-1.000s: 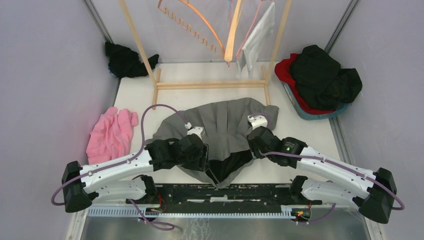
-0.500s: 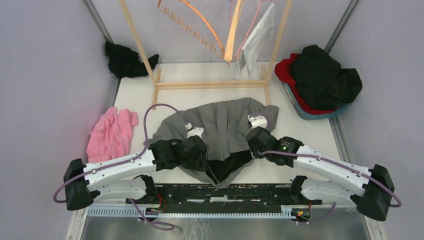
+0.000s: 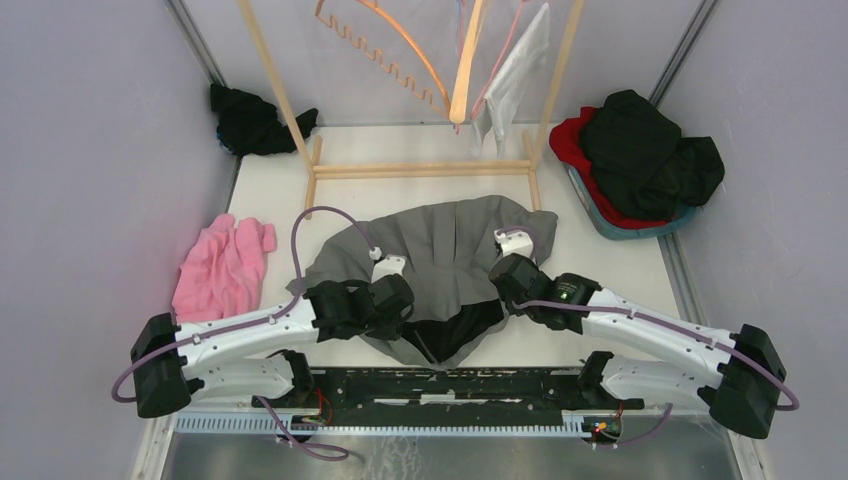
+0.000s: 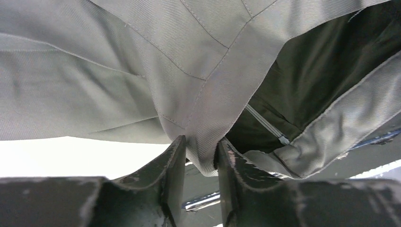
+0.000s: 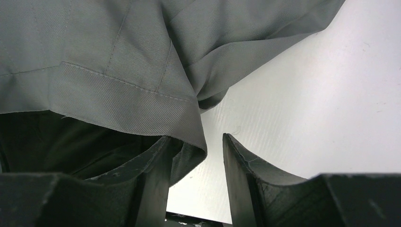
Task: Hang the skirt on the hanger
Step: Flatten out the skirt at the center of the board.
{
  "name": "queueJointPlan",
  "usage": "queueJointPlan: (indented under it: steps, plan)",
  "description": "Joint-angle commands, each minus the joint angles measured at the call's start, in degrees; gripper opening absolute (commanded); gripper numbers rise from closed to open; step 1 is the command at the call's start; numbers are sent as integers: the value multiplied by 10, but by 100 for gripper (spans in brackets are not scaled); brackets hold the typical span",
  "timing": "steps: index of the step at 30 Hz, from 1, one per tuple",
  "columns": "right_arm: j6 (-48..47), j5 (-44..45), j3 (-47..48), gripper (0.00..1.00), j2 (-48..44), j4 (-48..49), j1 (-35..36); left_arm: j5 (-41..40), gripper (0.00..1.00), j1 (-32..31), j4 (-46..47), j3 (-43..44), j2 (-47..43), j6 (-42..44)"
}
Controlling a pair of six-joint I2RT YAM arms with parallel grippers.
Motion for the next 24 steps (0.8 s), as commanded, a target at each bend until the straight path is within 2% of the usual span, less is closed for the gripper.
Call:
queueJointPlan:
  steps: [1, 8, 9, 11, 12, 16, 18, 24]
  plan:
    - [7, 4, -6, 47, 13, 38, -4, -29, 32, -3, 1, 6, 5, -15]
    - [15, -16, -26, 44, 0, 48, -19, -34, 24, -3, -5, 0, -18, -23]
    - [16, -20, -30, 42, -4, 51, -22, -33, 21, -3, -5, -2, -21, -24]
    - [14, -34, -33, 33, -9, 55, -30, -35, 5, -3, -5, -5, -23, -25]
    - [13, -40, -34, 27, -10, 56, -33, -36, 4, -3, -6, -5, -24, -25]
    - [8, -53, -24, 7, -16, 50, -40, -54, 3, -3, -28, 15, -29, -26]
    - [2, -49, -9, 2, -26, 40, -42, -77, 3, -2, -46, 34, -35, -25]
    - [-41, -24, 98, 1, -36, -7, -52, -114, 3, 30, -95, 151, -20, 23]
